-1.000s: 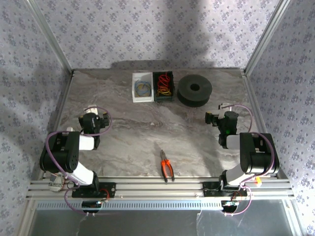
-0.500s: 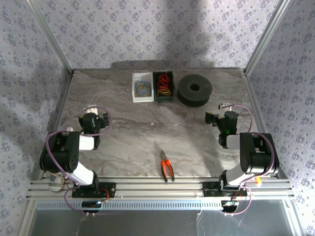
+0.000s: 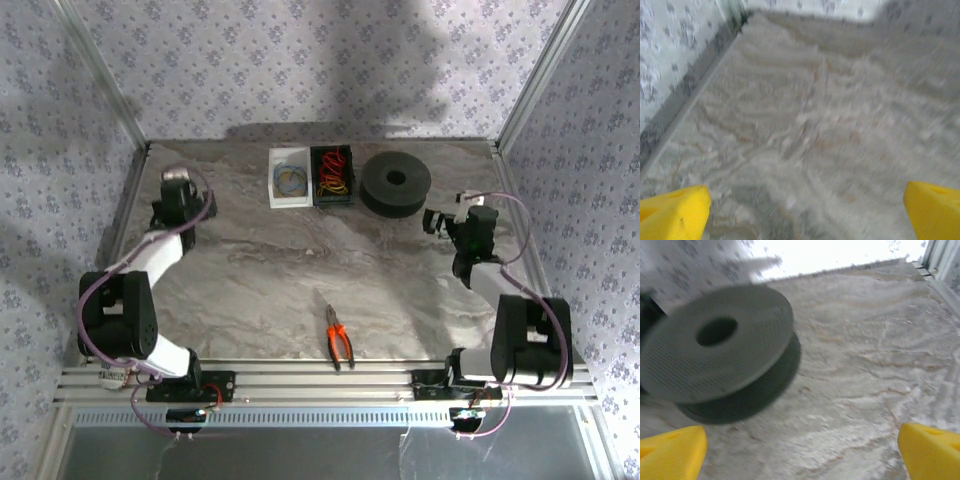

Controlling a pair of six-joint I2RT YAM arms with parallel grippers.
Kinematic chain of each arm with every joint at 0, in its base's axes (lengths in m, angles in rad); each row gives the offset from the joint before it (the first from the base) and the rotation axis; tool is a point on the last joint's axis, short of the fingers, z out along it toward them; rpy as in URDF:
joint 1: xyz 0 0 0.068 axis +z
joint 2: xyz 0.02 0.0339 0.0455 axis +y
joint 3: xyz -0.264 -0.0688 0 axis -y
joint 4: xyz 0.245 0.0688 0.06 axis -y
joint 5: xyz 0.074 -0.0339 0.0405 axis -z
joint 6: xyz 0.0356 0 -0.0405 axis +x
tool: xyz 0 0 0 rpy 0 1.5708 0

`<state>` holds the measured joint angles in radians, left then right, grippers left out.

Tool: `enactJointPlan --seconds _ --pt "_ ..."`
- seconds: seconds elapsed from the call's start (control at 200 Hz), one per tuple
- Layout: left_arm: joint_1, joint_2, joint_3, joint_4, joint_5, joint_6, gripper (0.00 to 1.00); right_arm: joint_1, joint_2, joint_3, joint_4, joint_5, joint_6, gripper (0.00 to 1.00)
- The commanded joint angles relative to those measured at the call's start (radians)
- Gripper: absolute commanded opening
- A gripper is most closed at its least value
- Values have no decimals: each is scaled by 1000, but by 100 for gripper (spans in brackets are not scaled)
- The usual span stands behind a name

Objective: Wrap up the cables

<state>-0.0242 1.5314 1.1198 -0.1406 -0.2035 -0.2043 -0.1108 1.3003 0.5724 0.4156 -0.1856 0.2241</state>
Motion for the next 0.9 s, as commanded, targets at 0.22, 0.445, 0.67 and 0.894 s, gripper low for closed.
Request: enactJointPlan --seconds 0.22,0.445,0.67,0.894 --pt "-64 175 236 -679 178 -9 100 -26 286 37 362 -318 600 98" --pt "-104 152 225 -703 167 -10 100 -8 503 152 469 -319 682 92" --pt "-120 144 219 -715 162 -9 100 23 653 257 514 -299 729 82" --pt "-128 148 218 -715 164 -8 100 52 753 340 552 -274 755 62"
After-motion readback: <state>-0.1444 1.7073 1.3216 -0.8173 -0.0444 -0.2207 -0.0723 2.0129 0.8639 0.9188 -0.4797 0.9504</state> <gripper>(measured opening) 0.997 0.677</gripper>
